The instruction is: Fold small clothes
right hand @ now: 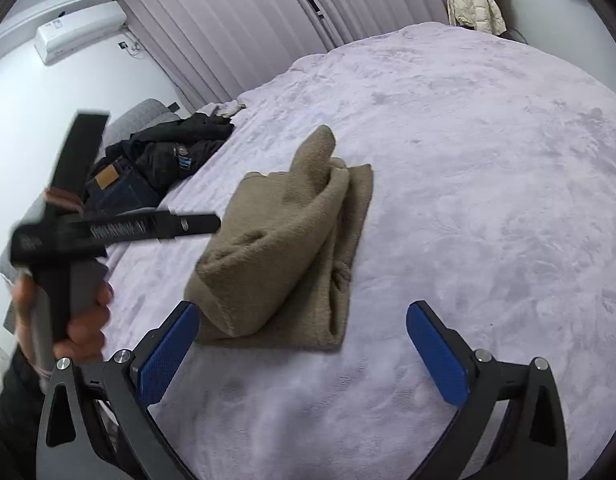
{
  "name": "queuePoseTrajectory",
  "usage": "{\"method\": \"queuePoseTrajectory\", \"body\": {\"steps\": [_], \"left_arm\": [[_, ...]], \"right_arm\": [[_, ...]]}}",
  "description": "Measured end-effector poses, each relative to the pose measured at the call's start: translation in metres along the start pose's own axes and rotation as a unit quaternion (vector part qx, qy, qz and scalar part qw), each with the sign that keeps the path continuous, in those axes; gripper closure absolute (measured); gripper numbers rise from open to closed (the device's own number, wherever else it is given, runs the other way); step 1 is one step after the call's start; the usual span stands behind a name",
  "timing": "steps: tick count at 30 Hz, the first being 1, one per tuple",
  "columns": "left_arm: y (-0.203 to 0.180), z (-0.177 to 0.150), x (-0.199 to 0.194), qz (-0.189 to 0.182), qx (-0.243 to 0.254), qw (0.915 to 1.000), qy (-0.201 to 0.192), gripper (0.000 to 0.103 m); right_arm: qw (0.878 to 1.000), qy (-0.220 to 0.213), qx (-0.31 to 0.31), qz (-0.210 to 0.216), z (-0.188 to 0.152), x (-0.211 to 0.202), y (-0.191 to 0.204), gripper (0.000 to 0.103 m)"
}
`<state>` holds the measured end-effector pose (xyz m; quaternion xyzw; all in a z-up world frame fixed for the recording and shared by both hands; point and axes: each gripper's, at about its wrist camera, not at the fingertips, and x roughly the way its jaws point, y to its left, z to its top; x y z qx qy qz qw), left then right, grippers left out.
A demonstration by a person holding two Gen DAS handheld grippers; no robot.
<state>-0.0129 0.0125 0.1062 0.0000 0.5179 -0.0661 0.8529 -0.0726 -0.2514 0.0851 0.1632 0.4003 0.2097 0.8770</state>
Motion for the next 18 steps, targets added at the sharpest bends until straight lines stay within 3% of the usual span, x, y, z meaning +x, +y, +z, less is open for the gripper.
{"method": "queuePoseTrajectory", "body": {"steps": [2,5,7,10,13,14,16,18], "left_arm": [[0.018,-0.018,0.005,-0.029,-0.021,0.9993,0.006,0.009],[0.032,-0.045,-0.003,-0.046,-0.023,0.9985,-0.02,0.009],[0.021,-0.059,-0.002,-0.034,0.004,0.9991,-0.023,0.009],[-0.006,-0.077,0.006,0.014,0.079,0.9964,-0.029,0.009],[-0.023,-0.082,0.021,0.001,0.107,0.9941,-0.018,0.009],[-0.025,-0.082,0.026,0.003,0.112,0.9935,-0.016,0.009],[-0.022,-0.082,0.032,0.009,0.111,0.9936,-0.02,0.008],[-0.003,-0.078,0.035,-0.014,0.074,0.997,-0.02,0.009]], "right_arm": [[1.0,0.004,-0.011,0.01,0.004,0.002,0.012,0.0],[0.999,0.017,-0.04,-0.001,0.009,0.014,0.034,0.0],[0.999,0.028,-0.044,0.0,0.016,0.026,0.041,0.0],[0.998,0.048,-0.02,0.02,0.026,0.046,0.042,0.0],[0.996,0.082,0.001,0.018,0.034,0.077,0.043,0.001],[0.995,0.095,0.003,0.005,0.035,0.087,0.044,0.006],[0.994,0.108,0.007,-0.011,0.035,0.096,0.046,0.025],[0.995,0.103,0.006,-0.012,0.035,0.095,0.047,0.037]]}}
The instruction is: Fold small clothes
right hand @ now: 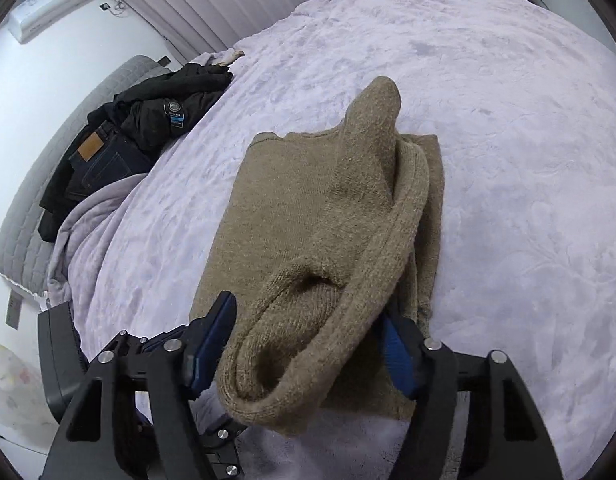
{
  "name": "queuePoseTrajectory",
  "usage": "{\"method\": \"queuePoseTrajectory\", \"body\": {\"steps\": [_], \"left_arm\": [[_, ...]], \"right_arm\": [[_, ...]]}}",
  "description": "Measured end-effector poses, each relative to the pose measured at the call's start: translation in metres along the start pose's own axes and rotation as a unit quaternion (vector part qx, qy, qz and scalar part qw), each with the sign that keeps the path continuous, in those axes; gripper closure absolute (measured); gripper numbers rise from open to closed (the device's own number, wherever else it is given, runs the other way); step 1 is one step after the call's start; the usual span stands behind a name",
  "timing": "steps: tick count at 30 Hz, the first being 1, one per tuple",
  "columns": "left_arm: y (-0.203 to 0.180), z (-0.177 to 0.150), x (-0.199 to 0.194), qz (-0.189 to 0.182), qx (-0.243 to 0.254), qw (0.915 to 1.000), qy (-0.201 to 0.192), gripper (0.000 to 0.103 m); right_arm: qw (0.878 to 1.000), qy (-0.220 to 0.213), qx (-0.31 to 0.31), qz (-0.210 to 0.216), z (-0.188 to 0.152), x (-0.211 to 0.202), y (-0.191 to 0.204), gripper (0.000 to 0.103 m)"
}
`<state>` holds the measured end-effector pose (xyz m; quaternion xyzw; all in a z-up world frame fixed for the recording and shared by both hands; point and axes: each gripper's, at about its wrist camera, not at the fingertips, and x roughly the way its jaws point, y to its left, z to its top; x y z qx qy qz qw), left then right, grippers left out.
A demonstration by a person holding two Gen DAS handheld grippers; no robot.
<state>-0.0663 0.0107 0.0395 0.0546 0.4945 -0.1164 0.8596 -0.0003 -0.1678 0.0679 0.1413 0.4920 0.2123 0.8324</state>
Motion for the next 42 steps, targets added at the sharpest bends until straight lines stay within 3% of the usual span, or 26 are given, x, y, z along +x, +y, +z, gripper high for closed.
{"method": "queuePoseTrajectory", "body": {"steps": [3,6,8,10,11,14,16,19,21,22,24,27,28,32,34,36,37,39,40,42], "left_arm": [[0.043,-0.001,0.003,-0.054,-0.093,0.9942,0.0,0.009],[0.067,-0.008,0.006,-0.096,-0.149,0.9841,0.001,0.009],[0.074,-0.015,0.005,-0.1,-0.167,0.9809,-0.005,0.01],[0.079,-0.021,-0.001,-0.123,-0.178,0.9762,-0.016,0.035],[0.082,-0.024,-0.005,-0.134,-0.181,0.974,-0.021,0.036],[0.086,-0.031,-0.001,-0.133,-0.183,0.9741,-0.005,0.036],[0.083,-0.033,0.0,-0.13,-0.171,0.9767,0.002,0.036],[0.073,-0.031,-0.012,-0.114,-0.147,0.9826,-0.001,0.036],[0.074,-0.029,-0.028,-0.138,-0.142,0.98,-0.015,0.034],[0.074,-0.025,-0.037,-0.149,-0.141,0.9783,-0.027,0.017],[0.075,-0.015,-0.055,-0.148,-0.142,0.9771,-0.058,0.0],[0.072,0.014,-0.065,-0.151,-0.135,0.9759,-0.083,0.0],[0.069,0.025,-0.061,-0.146,-0.137,0.9767,-0.078,0.0],[0.056,0.075,-0.008,-0.104,-0.141,0.9846,0.002,0.0],[0.058,0.092,0.027,-0.1,-0.161,0.9809,0.044,0.0],[0.066,0.104,0.061,-0.11,-0.201,0.9699,0.081,0.0],[0.072,0.106,0.074,-0.108,-0.225,0.9633,0.1,0.0],[0.082,0.107,0.088,-0.122,-0.263,0.9498,0.118,0.0],[0.085,0.107,0.087,-0.124,-0.271,0.948,0.112,0.0],[0.088,0.106,0.076,-0.106,-0.269,0.9538,0.083,0.0]], "right_arm": [[1.0,-0.004,-0.011,-0.011,0.0,0.0,-0.001,0.051],[1.0,0.005,0.001,-0.015,0.0,0.003,-0.005,0.055],[1.0,0.001,0.0,-0.004,0.0,0.002,-0.001,0.059],[1.0,-0.008,-0.019,-0.001,0.0,0.0,0.01,0.068],[0.999,-0.014,-0.03,0.001,-0.001,-0.003,0.015,0.077],[0.999,-0.024,-0.022,0.014,-0.008,-0.008,0.008,0.078],[1.0,-0.002,-0.004,0.005,-0.012,0.005,-0.006,0.078],[0.999,0.024,0.038,0.019,-0.018,0.015,-0.029,0.06],[0.998,0.015,0.05,0.028,-0.017,0.006,-0.034,0.05],[0.999,0.006,0.044,0.025,-0.015,0.001,-0.032,0.047],[0.999,-0.017,0.029,0.021,-0.006,-0.009,-0.027,0.03],[0.999,-0.031,0.031,0.02,0.016,-0.01,-0.024,0.025],[0.999,-0.03,0.03,0.019,0.025,-0.006,-0.024,0.025],[0.999,0.005,0.033,-0.034,0.057,0.027,-0.031,0.026],[0.999,0.014,0.019,-0.043,0.065,0.041,-0.034,0.036],[0.998,0.031,-0.003,-0.061,0.07,0.052,-0.036,0.069],[0.997,0.032,-0.011,-0.073,0.072,0.054,-0.036,0.076],[0.997,0.02,-0.033,-0.066,0.076,0.049,-0.032,0.083],[0.997,0.003,-0.053,-0.061,0.079,0.043,-0.025,0.085],[0.989,-0.05,-0.132,-0.04,0.08,0.028,0.0,0.085]]}}
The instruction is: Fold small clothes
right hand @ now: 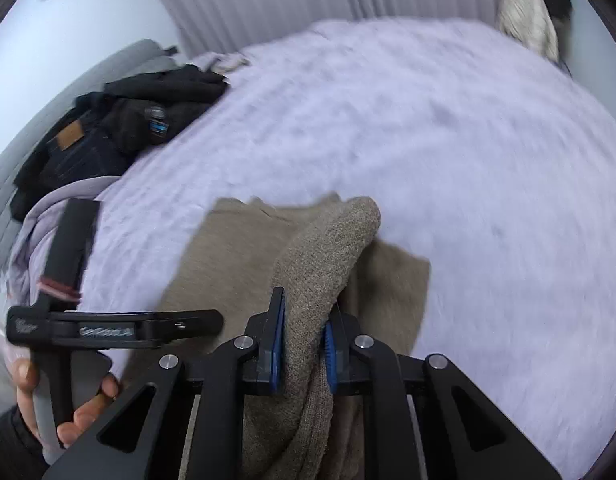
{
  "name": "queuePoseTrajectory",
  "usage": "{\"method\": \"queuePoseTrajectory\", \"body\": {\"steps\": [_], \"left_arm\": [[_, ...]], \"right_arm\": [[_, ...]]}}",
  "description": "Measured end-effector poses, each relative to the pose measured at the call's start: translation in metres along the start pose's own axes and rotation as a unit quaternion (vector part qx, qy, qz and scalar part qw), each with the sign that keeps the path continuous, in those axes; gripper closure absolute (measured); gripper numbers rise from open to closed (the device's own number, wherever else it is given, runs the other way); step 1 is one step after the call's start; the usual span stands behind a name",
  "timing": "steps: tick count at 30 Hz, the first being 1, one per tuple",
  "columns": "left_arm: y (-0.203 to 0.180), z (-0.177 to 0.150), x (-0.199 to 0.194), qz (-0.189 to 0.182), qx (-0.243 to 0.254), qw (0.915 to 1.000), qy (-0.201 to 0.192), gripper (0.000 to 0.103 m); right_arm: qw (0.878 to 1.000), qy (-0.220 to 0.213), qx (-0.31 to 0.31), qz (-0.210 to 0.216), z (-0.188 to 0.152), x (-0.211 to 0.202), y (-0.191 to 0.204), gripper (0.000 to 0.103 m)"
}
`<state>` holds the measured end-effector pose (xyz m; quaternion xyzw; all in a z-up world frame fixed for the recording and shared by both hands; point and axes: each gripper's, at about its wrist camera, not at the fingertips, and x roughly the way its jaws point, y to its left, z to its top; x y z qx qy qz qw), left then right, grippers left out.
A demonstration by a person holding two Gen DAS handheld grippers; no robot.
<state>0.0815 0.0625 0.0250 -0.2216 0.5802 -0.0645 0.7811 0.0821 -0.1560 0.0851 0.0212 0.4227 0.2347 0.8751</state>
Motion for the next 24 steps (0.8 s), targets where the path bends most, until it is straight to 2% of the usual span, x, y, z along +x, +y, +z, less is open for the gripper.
{"method": "queuePoseTrajectory", "body": {"steps": [2,3,4,6,7,8,9,10,12,13,14,16,19,21,22,24], "left_arm": [[0.001,-0.006,-0.003,0.035,0.009,0.9992,-0.018,0.0],[0.001,-0.009,-0.001,0.048,0.013,0.9986,-0.016,0.0],[0.002,-0.011,0.002,0.053,0.018,0.9984,-0.012,0.0],[0.003,-0.014,0.004,0.049,0.023,0.9985,-0.011,0.0],[0.001,-0.016,0.004,0.052,0.026,0.9983,-0.008,0.0],[-0.001,-0.017,0.001,0.058,0.029,0.9979,-0.005,0.0],[-0.005,-0.017,-0.004,0.065,0.032,0.9973,-0.004,0.0],[-0.01,-0.017,-0.011,0.067,0.038,0.997,-0.007,0.0],[-0.026,-0.019,-0.028,0.067,0.064,0.9953,-0.025,0.0],[-0.032,-0.023,-0.035,0.077,0.075,0.9935,-0.035,0.0],[-0.038,-0.026,-0.041,0.092,0.087,0.9909,-0.045,0.0],[-0.039,-0.03,-0.046,0.106,0.094,0.9883,-0.055,0.0],[-0.022,-0.035,-0.047,0.117,0.06,0.9898,-0.055,0.0],[-0.003,-0.038,-0.042,0.111,0.031,0.9924,-0.044,0.0],[0.003,-0.042,-0.038,0.104,0.029,0.9935,-0.035,0.0],[0.006,-0.048,-0.027,0.105,0.042,0.9931,-0.032,0.0]], "right_arm": [[0.997,-0.041,-0.068,-0.004,0.002,-0.004,0.015,0.085],[0.995,-0.04,-0.086,-0.013,0.002,0.003,0.016,0.085],[0.996,-0.025,-0.089,-0.022,0.001,0.014,0.012,0.085],[0.997,0.033,-0.058,-0.041,-0.006,0.042,-0.012,0.082],[0.997,0.058,-0.028,-0.038,-0.012,0.051,-0.028,0.077],[0.998,0.062,0.006,-0.029,-0.018,0.051,-0.043,0.056],[0.997,0.057,0.036,-0.025,-0.022,0.046,-0.054,0.042],[0.997,0.053,0.057,-0.025,-0.025,0.037,-0.061,0.039],[0.996,0.03,0.069,-0.043,-0.027,0.009,-0.063,0.038],[0.997,0.005,0.06,-0.042,-0.027,-0.009,-0.056,0.038],[0.998,-0.025,0.044,-0.024,-0.028,-0.03,-0.045,0.038],[0.999,-0.043,0.014,0.026,-0.031,-0.053,-0.022,0.038],[0.992,-0.033,-0.035,0.12,-0.04,-0.063,0.011,0.038],[0.986,-0.014,-0.059,0.152,-0.052,-0.055,0.025,0.038],[0.987,-0.002,-0.071,0.146,-0.059,-0.046,0.032,0.038],[0.993,0.038,-0.079,0.083,-0.072,-0.021,0.029,0.039]]}}
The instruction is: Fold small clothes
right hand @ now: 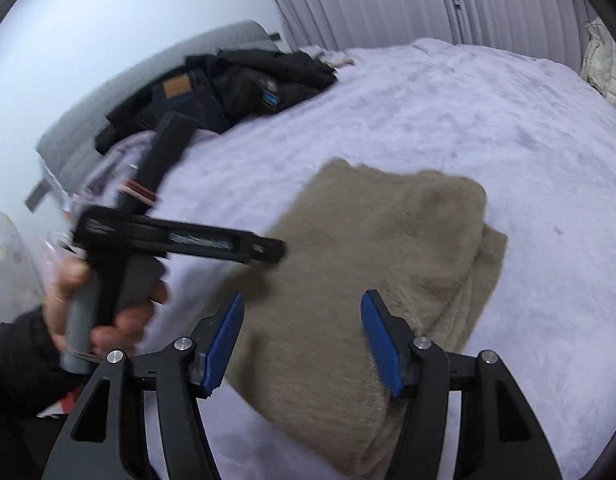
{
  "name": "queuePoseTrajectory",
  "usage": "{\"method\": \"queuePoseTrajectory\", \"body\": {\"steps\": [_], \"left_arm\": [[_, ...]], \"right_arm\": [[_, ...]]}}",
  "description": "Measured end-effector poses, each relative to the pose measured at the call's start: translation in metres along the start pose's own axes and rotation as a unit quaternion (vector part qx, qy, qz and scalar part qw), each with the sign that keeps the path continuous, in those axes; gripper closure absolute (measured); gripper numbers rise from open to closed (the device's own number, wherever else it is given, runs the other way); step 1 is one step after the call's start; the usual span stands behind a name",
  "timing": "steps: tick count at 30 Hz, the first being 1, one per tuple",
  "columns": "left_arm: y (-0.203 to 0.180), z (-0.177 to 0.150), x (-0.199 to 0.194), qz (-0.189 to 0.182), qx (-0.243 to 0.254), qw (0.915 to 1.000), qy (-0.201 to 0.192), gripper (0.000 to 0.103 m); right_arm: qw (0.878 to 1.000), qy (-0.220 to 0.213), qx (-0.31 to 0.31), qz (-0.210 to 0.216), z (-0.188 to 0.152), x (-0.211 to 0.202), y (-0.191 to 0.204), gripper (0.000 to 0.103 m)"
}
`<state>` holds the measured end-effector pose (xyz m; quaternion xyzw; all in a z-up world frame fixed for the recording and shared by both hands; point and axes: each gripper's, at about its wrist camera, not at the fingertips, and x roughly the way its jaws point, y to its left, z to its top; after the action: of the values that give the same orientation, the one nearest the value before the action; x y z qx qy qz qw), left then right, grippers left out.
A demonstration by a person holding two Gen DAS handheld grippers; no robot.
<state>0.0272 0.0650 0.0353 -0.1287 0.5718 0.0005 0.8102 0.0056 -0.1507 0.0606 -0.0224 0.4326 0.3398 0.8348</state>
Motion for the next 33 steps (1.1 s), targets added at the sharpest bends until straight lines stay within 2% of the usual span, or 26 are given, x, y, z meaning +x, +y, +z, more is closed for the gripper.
{"method": "queuePoseTrajectory", "body": {"steps": [1,2,4,7,9,10,13,15,18,20,22,25,26,27,29,33], "left_arm": [[0.0,-0.005,0.002,-0.004,0.009,1.0,-0.001,0.0],[0.0,-0.009,0.003,-0.004,0.011,0.9999,-0.002,0.0],[-0.002,-0.012,0.003,-0.003,0.015,0.9999,-0.008,0.0],[-0.008,-0.012,-0.012,-0.002,0.015,0.9999,-0.008,0.0],[-0.015,-0.016,-0.027,-0.016,0.035,0.9987,-0.034,0.0],[-0.019,-0.019,-0.031,-0.01,0.045,0.9981,-0.042,0.0],[-0.027,-0.027,-0.02,0.006,0.054,0.9981,-0.029,0.0],[-0.024,-0.034,-0.006,0.007,0.043,0.9989,-0.018,0.0],[-0.017,-0.037,-0.002,-0.01,0.022,0.9995,-0.022,0.0],[-0.017,-0.038,-0.002,-0.01,0.025,0.9994,-0.022,0.0],[-0.019,-0.038,-0.002,-0.008,0.031,0.9992,-0.023,0.0],[-0.022,-0.037,-0.004,0.004,0.043,0.9986,-0.03,0.0],[-0.024,-0.037,-0.008,0.01,0.047,0.9983,-0.033,0.0],[-0.025,-0.034,-0.01,0.013,0.052,0.9978,-0.04,0.0],[-0.027,-0.027,-0.02,0.022,0.059,0.9964,-0.057,0.0],[-0.029,0.008,-0.034,0.064,0.062,0.9907,-0.102,0.0]], "right_arm": [[1.0,0.021,0.012,-0.015,-0.007,0.01,-0.006,0.039],[0.999,0.027,0.03,-0.001,-0.016,0.016,-0.014,0.039],[0.998,0.0,0.052,0.02,-0.03,0.012,-0.02,0.039],[1.0,0.012,0.021,-0.004,-0.032,0.009,-0.007,0.039],[1.0,0.017,0.017,-0.006,-0.022,0.0,-0.004,0.038],[1.0,0.007,0.02,0.001,-0.014,-0.006,-0.005,0.038],[0.999,-0.032,0.013,0.0,0.015,-0.018,-0.015,0.032],[1.0,-0.012,0.011,0.013,0.039,0.001,-0.022,0.031],[0.998,0.038,0.034,0.034,0.068,0.043,-0.035,0.031],[0.996,0.073,0.043,0.013,0.077,0.073,-0.049,0.031],[0.995,0.085,0.043,-0.002,0.077,0.09,-0.065,0.034],[0.996,0.063,0.065,-0.025,0.074,0.084,-0.079,0.039],[0.995,0.056,0.075,-0.038,0.074,0.078,-0.081,0.038],[0.993,0.052,0.077,-0.071,0.074,0.072,-0.078,0.036],[0.992,0.042,0.053,-0.104,0.082,0.063,-0.066,0.035],[0.991,0.034,-0.032,-0.123,0.095,0.058,-0.032,0.027]]}}
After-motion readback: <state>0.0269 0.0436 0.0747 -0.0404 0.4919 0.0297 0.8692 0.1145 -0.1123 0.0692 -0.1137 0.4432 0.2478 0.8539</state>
